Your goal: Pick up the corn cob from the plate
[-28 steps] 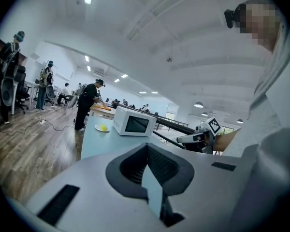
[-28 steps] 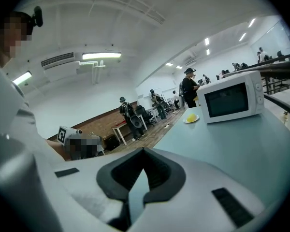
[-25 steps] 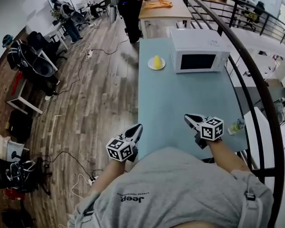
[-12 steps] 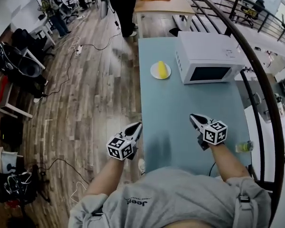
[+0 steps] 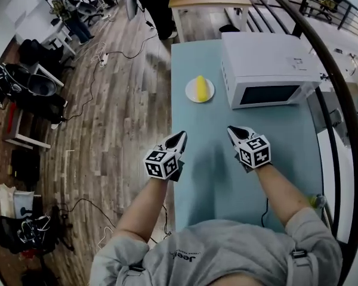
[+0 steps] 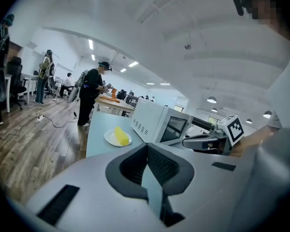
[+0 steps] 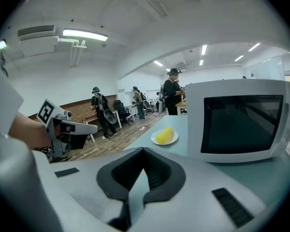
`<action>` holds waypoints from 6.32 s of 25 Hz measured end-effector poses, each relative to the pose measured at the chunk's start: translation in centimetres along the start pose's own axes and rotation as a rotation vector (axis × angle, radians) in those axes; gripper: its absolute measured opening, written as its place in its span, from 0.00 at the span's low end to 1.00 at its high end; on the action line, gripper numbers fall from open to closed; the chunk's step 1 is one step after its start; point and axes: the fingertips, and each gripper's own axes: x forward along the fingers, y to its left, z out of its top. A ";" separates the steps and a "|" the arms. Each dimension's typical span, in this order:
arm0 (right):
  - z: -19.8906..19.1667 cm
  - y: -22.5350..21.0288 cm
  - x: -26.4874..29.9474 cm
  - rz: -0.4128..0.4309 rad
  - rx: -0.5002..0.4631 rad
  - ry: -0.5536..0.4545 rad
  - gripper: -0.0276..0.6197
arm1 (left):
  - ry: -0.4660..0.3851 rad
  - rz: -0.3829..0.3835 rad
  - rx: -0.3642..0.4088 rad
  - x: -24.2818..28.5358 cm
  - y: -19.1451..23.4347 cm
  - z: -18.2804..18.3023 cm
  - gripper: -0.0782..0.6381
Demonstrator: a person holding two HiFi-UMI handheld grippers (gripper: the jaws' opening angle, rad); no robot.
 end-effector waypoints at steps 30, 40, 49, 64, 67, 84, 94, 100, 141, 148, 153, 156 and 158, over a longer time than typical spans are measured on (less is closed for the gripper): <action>-1.1 -5.0 14.4 -0.051 -0.021 -0.038 0.07 | 0.189 0.143 -0.061 26.0 12.4 3.3 0.35; -1.9 -5.1 15.4 -0.061 -0.064 -0.051 0.07 | 0.266 0.192 -0.067 30.3 13.3 2.9 0.55; -3.0 -4.7 16.2 -0.051 -0.074 -0.048 0.07 | 0.307 0.207 -0.042 31.5 13.8 1.8 0.58; -3.0 -3.4 16.6 -0.026 -0.056 -0.045 0.07 | 0.393 0.136 0.060 32.2 12.3 1.0 0.47; -2.6 -3.4 16.3 -0.032 -0.057 -0.050 0.07 | 0.388 0.111 0.055 32.0 12.3 1.0 0.46; 6.3 -2.0 10.9 -0.067 -0.082 -0.158 0.07 | -0.042 0.071 0.093 24.5 8.1 16.3 0.46; 21.0 1.3 2.5 -0.105 -0.187 -0.366 0.07 | -0.317 0.062 0.230 10.9 1.0 32.7 0.46; 25.1 7.1 -3.6 -0.095 -0.216 -0.421 0.07 | -0.440 0.051 0.297 -0.1 -4.6 39.5 0.46; 22.1 21.3 -51.4 -0.031 -0.383 -0.627 0.07 | -0.759 -0.067 0.630 -38.2 -54.0 35.8 0.46; 20.3 23.1 -52.5 -0.044 -0.370 -0.631 0.07 | -0.702 -0.143 0.671 -38.8 -54.8 31.8 0.46; 19.4 24.6 -50.5 -0.063 -0.341 -0.627 0.07 | -0.653 -0.210 0.677 -38.9 -51.9 29.6 0.46; 18.4 26.1 -48.8 -0.064 -0.315 -0.611 0.07 | -0.601 -0.236 0.679 -39.2 -49.0 27.3 0.46; 17.8 26.9 -47.4 -0.063 -0.300 -0.596 0.07 | -0.566 -0.253 0.663 -39.2 -47.1 25.8 0.46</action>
